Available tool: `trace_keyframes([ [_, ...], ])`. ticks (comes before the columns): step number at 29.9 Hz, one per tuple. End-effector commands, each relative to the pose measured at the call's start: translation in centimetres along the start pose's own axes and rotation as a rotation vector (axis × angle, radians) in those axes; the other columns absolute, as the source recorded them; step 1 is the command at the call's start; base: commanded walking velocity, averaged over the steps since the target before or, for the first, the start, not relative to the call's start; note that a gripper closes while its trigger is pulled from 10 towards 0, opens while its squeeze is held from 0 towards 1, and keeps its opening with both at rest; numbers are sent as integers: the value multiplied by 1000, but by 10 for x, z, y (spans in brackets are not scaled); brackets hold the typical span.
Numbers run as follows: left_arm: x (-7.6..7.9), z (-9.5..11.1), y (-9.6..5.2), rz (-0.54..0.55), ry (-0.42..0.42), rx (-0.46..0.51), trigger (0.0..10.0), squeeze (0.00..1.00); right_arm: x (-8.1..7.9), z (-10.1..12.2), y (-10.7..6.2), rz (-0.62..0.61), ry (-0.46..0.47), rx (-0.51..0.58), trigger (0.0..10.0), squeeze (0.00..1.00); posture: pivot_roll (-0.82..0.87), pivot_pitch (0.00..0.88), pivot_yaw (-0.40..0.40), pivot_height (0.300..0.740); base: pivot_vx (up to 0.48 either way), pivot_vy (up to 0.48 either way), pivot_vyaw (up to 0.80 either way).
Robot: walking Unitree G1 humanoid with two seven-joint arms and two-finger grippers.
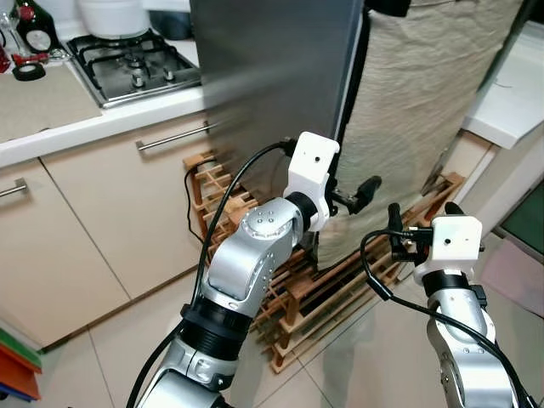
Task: Restocking fridge
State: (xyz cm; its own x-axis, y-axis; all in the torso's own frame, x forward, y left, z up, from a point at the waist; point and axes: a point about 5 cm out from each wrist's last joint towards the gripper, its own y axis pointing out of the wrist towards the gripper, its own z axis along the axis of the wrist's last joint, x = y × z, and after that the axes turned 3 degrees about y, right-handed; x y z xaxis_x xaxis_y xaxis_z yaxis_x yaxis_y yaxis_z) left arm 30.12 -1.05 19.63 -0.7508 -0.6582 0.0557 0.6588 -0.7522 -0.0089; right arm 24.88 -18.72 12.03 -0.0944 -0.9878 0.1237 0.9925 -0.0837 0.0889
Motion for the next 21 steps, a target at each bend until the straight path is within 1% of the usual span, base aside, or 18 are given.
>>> trace_keyframes([
  [1, 38, 29, 8, -215, 57, 128, 10000, 0, 3, 2, 0, -5, -13, 0, 10000, 0, -83, 0, -22, 740, 0, 0, 0],
  [2, 40, 31, 6, -251, 45, 147, 10000, 0, 7, -6, -5, -8, -23, -38, 10000, 0, -83, 0, -22, 740, 0, 0, 0],
  [3, 40, 31, 6, -251, 45, 147, 10000, 0, 7, -6, -5, -8, -23, -38, 10000, 0, -83, 0, -22, 740, 0, 0, 0],
  [4, 41, 32, 6, -261, 41, 156, 10000, 0, 11, -14, -10, -17, -24, -79, 10000, 0, -89, 0, -21, 740, 0, 0, 0],
  [5, 42, 33, 6, -268, 40, 163, 10000, 0, 16, -28, -16, -27, -18, -145, 10000, 0, -92, 0, -20, 740, 0, 0, 0],
  [6, 42, 35, 6, -275, 37, 172, 10000, 0, 21, -50, -25, -27, -14, -253, 10000, 0, -94, 0, -18, 740, 0, 0, 0],
  [7, 43, 36, 6, -283, 34, 181, 10000, 0, 29, -75, -38, -50, -6, -360, 10000, 0, -96, 0, -15, 740, 0, 0, 0],
  [9, 44, 40, 8, -309, 27, 200, 10000, 0, 39, -118, -65, -66, 44, -593, 10000, 0, -95, 0, -9, 740, 0, 0, 0],
  [10, 45, 41, 9, -320, 23, 206, 10000, 0, 41, -132, -74, -69, 78, -675, 10000, 0, -102, 0, -6, 740, 0, 0, 0],
  [12, 48, 47, 9, -357, 14, 228, 10000, 0, 46, -160, -97, -65, 99, -849, 10000, 0, -103, 0, -5, 740, 0, 0, 0],
  [13, 49, 49, 10, -370, 11, 236, 10000, 0, 48, -167, -103, -67, 101, -893, 10000, 0, -98, 0, -4, 740, 0, 0, 0],
  [14, 51, 53, 10, -391, 8, 248, 10000, 0, 50, -177, -113, -69, 102, -961, 10000, 0, -97, 0, -2, 740, 0, 0, 0],
  [16, 53, 58, 9, -426, 2, 268, 10000, 0, 54, -187, -126, -85, 120, -1047, 10000, 0, -95, 0, 1, 740, 0, 0, 0],
  [17, 53, 58, 9, -426, 2, 268, 10000, 0, 54, -187, -126, -85, 120, -1047, 10000, 0, -95, 0, 1, 740, 0, 0, 0],
  [18, 54, 61, 8, -449, -3, 278, 10000, 0, 57, -192, -135, -95, 122, -1091, 10000, 0, -86, 0, 2, 740, 0, 0, 0],
  [19, 56, 64, 7, -472, -6, 287, 10000, 0, 59, -195, -140, -119, 128, -1110, 10000, 0, -80, 0, 4, 740, 0, 0, 0],
  [21, 58, 67, 6, -500, -15, 298, 10000, 0, 61, -197, -143, -137, 131, -1119, 10000, 0, -79, 0, 6, 740, 0, 0, 0],
])
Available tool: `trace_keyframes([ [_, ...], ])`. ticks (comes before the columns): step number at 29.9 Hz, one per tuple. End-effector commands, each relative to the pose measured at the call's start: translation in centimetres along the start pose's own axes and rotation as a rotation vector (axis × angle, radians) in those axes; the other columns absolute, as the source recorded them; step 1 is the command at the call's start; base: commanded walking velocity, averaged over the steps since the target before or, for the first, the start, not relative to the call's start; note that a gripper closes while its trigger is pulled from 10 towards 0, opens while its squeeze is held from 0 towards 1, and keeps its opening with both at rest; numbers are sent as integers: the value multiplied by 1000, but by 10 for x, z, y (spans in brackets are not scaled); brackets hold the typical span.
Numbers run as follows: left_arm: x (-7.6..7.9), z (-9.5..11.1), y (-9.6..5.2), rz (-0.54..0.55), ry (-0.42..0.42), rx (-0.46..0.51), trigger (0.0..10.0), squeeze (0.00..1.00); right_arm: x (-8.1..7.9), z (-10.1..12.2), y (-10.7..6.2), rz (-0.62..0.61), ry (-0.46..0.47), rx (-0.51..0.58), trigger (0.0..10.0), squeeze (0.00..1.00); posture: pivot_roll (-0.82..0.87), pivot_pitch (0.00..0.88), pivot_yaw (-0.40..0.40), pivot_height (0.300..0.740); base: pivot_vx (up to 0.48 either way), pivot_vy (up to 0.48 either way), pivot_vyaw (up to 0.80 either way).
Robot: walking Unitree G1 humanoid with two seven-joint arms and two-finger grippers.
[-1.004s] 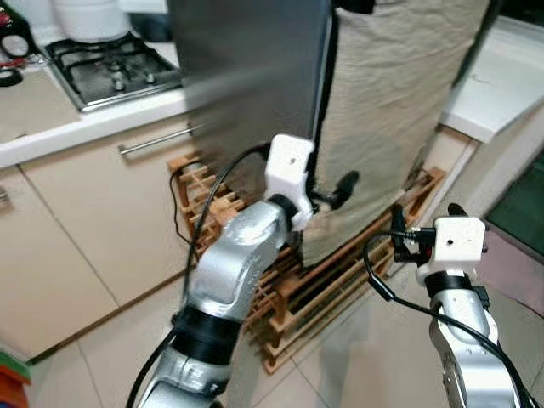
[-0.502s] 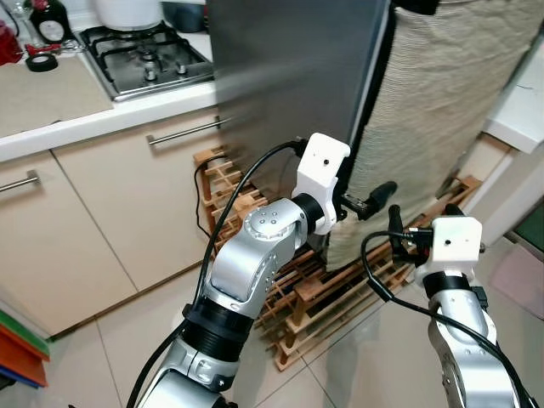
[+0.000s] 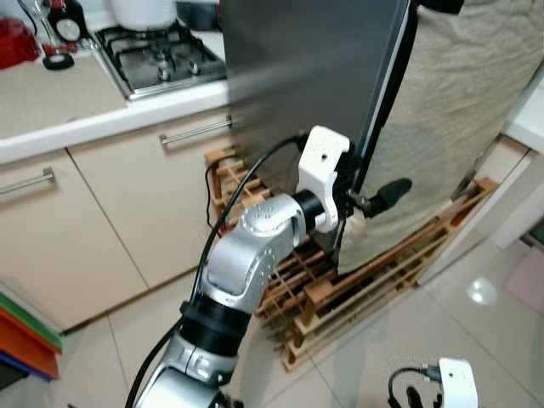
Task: Restocking fridge
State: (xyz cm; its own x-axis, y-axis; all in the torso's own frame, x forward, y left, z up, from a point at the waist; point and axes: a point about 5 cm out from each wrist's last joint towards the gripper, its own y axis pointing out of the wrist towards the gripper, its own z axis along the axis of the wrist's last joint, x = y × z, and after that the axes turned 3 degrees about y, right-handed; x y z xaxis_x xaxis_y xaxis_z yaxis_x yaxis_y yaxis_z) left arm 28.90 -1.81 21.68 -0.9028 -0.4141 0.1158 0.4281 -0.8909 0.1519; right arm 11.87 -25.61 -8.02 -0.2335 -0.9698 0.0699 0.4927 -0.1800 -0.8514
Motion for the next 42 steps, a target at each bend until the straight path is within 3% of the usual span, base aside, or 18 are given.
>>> trace_keyframes([
  [1, 41, 43, 26, -235, 66, 146, 10000, 0, 6, 0, 0, -14, 29, 5, 10000, 0, -79, 0, 6, 740, 0, 0, 0],
  [5, 47, 48, 24, -283, 26, 171, 10000, 0, -7, 15, 8, 19, -24, 56, 10000, 0, -75, 0, 7, 740, 0, 0, 0],
  [9, 42, 44, 22, -253, 34, 150, 10000, 0, -17, 32, 12, 37, -37, 117, 10000, 0, -73, 0, 8, 740, 0, 0, 0],
  [14, 30, 40, 6, -197, -19, 142, 10000, 0, -53, 71, 12, 157, -187, 275, 10000, 0, -71, 0, 3, 740, 0, 0, 0],
  [17, 25, 41, -2, -180, -44, 143, 10000, 0, -69, 74, 13, 232, -215, 253, 10000, 0, -69, 0, 0, 740, 0, 0, 0],
  [19, 18, 41, -13, -152, -78, 135, 10000, 0, -82, 68, 16, 307, -162, 127, 10000, 0, -66, 0, -3, 740, 0, 0, 0],
  [20, 18, 41, -13, -152, -78, 135, 10000, 0, -82, 68, 16, 307, -162, 127, 10000, 0, -66, 0, -3, 740, 0, 0, 0],
  [21, 10, 37, -19, -107, -78, 102, 10000, 0, -84, 64, 18, 313, -130, 67, 10000, 0, -50, 0, -12, 740, 0, 0, 0],
  [23, 6, 35, -23, -84, -73, 85, 10000, 0, -83, 65, 19, 308, -124, 62, 10000, 0, -44, 0, -14, 740, 0, 0, 0],
  [24, -5, 28, -31, -10, -32, 36, 10000, 0, -83, 74, 19, 290, -128, 96, 10000, 0, -36, 0, -14, 740, 0, 0, 0],
  [27, -16, 21, -39, 72, 4, -9, 10000, 0, -84, 86, 19, 286, -135, 145, 10000, 0, -32, 0, -13, 740, 0, 0, 0],
  [30, -41, 7, -56, 322, 33, -38, 10000, 0, -97, 119, 14, 294, -233, 286, 10000, 0, -27, 0, -9, 740, 0, 0, 0],
  [32, -56, -5, -72, 492, 74, -62, 10000, 0, -109, 145, 7, 301, -266, 412, 10000, 0, -25, 0, -9, 740, 0, 0, 0],
  [33, -63, -11, -83, 583, 75, -64, 10000, 0, -136, 197, -4, 312, -264, 486, 10000, 0, -24, 0, -10, 740, 0, 0, 0],
  [35, -71, -19, -100, 703, 92, -67, 10000, 0, -171, 260, -32, 332, -255, 580, 10000, 0, -18, 0, -11, 740, 0, 0, 0],
  [36, -76, -26, -116, 797, 144, -83, 10000, 0, -186, 287, -51, 355, -229, 648, 10000, 0, -13, 0, -13, 740, 0, 0, 0],
  [40, -76, -38, -136, 898, 196, -111, 10000, 0, -196, 311, -71, 402, -182, 745, 10000, 0, -6, 0, -19, 740, 0, 0, 134],
  [42, -72, -45, -141, 924, 190, -119, 10000, 0, -161, 270, -99, 434, -157, 910, 10000, 0, -6, 0, -23, 740, 0, 0, 638],
])
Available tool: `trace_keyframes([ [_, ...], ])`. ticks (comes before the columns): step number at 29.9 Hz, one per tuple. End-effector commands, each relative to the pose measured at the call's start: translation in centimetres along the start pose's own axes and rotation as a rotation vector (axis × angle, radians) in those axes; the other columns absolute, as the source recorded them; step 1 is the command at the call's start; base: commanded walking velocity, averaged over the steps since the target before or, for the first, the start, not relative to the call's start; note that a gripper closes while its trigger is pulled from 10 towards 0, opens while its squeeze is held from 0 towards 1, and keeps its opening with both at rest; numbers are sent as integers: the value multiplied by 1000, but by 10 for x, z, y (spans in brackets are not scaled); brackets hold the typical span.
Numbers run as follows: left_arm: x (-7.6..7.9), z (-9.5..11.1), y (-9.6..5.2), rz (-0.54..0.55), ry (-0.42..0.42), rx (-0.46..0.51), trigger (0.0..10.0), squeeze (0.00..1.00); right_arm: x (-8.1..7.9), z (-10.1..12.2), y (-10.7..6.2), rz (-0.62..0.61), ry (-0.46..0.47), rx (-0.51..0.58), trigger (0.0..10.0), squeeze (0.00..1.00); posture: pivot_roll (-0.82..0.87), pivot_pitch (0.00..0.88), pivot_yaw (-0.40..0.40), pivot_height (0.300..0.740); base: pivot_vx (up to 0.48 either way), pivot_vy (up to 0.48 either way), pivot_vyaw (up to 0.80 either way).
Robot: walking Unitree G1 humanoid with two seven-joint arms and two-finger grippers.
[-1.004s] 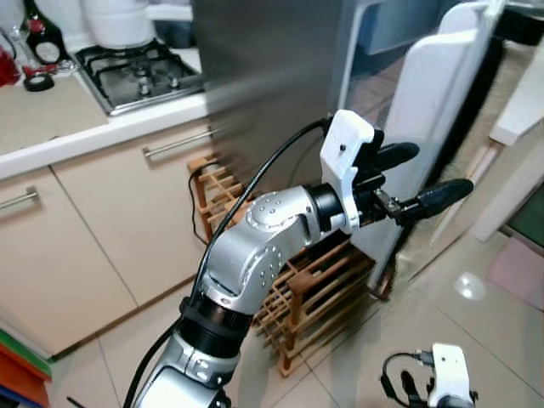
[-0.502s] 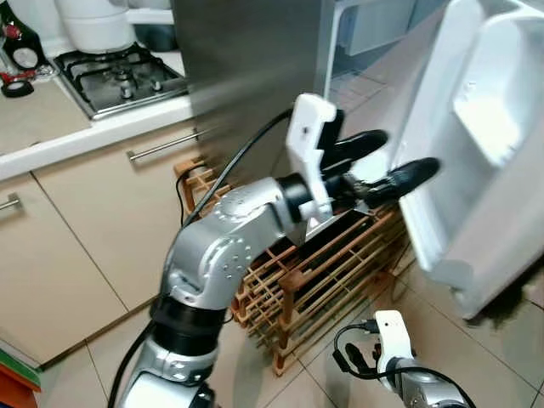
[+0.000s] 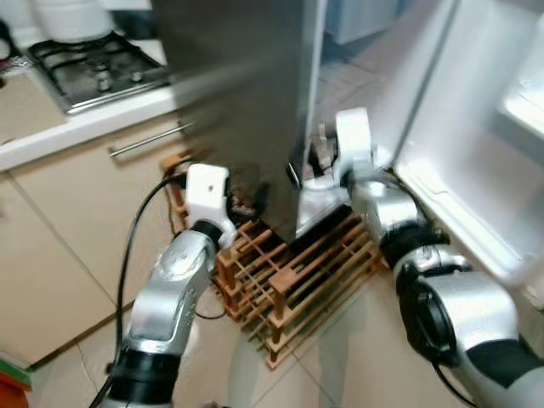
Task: Restocking fridge
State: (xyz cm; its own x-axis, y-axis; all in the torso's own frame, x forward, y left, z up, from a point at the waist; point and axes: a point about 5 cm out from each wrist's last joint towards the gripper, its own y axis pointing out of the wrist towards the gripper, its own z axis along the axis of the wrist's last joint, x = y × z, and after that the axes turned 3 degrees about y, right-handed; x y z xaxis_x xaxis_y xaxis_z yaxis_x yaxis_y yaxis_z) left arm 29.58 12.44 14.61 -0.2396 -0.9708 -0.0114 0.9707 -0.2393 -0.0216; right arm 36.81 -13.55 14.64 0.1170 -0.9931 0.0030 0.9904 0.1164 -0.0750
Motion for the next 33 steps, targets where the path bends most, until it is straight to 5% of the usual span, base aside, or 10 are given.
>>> trace_keyframes([
  [1, -3, -6, -7, 39, -7, 5, 10000, 0, -8, -21, -67, 89, 24, 17, 10000, 0, -5, 0, -26, 740, 0, 0, 631],
  [2, -3, -6, -7, 39, -7, 5, 10000, 0, -8, -21, -67, 89, 24, 17, 10000, 0, -5, 0, -26, 740, 0, 0, 631],
  [4, 0, -8, -10, 41, -1, 18, 10000, 0, 0, -39, -103, 83, 25, 36, 10000, 0, -5, 0, -33, 740, 0, 0, 613],
  [5, 0, -8, -10, 41, -1, 18, 10000, 0, 0, -39, -103, 83, 25, 36, 10000, 0, -5, 0, -33, 740, 0, 0, 594],
  [7, 3, -10, -10, 39, 11, 31, 10000, 0, 20, -85, -135, 30, 21, -11, 10000, 0, -4, 0, -37, 740, -382, 292, 581],
  [10, 3, -10, -8, 41, 15, 33, 10000, 0, 30, -99, -147, -20, 17, -68, 10000, 0, -2, 0, -37, 740, -127, 97, 194],
  [18, 4, -12, -7, 49, 24, 28, 10000, 0, 27, -99, -132, -31, 9, -128, 10000, 0, 1, 0, -39, 740, 0, 0, 0],
  [25, -4, -17, -6, 101, 16, -2, 10000, 0, 23, -87, -96, -46, 48, -83, 10000, 0, 25, 0, -37, 740, 0, 0, 362],
  [33, -2, -15, -4, 100, 43, 8, 10000, 0, 17, -79, -86, -24, 67, -49, 10000, 0, 59, 0, -50, 740, 0, 308, 602],
])
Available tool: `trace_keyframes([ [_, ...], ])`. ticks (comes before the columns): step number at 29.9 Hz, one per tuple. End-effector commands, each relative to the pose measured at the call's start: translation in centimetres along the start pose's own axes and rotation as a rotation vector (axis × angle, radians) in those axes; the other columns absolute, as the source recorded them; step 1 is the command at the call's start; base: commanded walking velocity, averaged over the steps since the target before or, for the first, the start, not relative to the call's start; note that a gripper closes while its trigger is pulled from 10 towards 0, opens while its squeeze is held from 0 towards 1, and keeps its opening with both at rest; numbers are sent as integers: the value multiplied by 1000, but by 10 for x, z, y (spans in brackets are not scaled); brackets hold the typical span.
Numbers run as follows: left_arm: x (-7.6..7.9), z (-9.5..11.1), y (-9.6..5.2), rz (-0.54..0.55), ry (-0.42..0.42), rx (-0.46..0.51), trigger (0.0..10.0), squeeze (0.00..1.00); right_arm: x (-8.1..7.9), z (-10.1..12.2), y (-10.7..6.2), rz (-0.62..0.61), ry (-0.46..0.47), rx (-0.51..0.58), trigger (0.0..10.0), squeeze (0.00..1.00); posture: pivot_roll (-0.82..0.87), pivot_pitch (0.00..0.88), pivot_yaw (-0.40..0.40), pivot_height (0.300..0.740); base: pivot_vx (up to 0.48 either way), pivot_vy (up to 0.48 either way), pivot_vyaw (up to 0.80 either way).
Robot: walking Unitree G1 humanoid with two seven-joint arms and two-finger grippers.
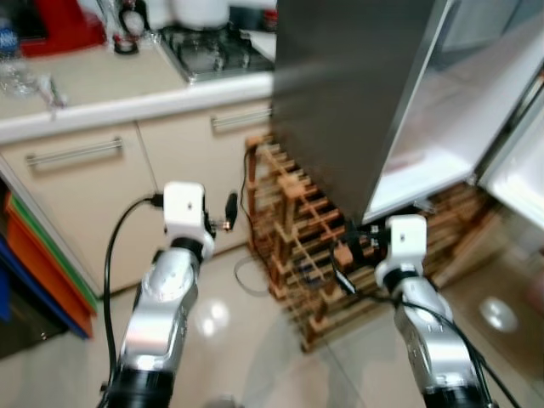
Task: Restocking fridge
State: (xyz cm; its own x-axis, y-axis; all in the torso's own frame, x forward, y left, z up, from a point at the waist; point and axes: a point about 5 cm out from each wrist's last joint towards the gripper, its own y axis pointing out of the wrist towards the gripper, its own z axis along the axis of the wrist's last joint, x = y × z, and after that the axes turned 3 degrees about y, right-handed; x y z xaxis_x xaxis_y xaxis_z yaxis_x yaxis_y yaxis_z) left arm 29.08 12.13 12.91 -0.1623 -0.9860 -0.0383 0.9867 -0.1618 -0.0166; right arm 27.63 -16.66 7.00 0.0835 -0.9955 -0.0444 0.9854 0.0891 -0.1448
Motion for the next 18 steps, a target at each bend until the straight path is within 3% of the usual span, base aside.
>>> trace_keyframes([
  [1, -7, 2, 1, 21, 18, 5, 10000, 0, -4, 4, 3, 10, 16, 23, 10000, 0, 59, 0, -50, 740, 0, 0, 600],
  [10, -3, 11, 7, 14, 61, 52, 10000, 0, -17, 20, 16, 56, -6, 75, 10000, 0, 64, 0, -61, 740, 0, 0, 597],
  [16, 0, 19, 8, -13, 61, 87, 10000, 0, -21, 25, 16, 42, 12, 107, 10000, 0, 45, 0, -51, 740, 0, 0, 573],
  [18, -1, 21, 9, -15, 58, 82, 10000, 0, -21, 27, 16, 24, 16, 120, 10000, 0, 39, 0, -49, 740, 480, 0, 569],
])
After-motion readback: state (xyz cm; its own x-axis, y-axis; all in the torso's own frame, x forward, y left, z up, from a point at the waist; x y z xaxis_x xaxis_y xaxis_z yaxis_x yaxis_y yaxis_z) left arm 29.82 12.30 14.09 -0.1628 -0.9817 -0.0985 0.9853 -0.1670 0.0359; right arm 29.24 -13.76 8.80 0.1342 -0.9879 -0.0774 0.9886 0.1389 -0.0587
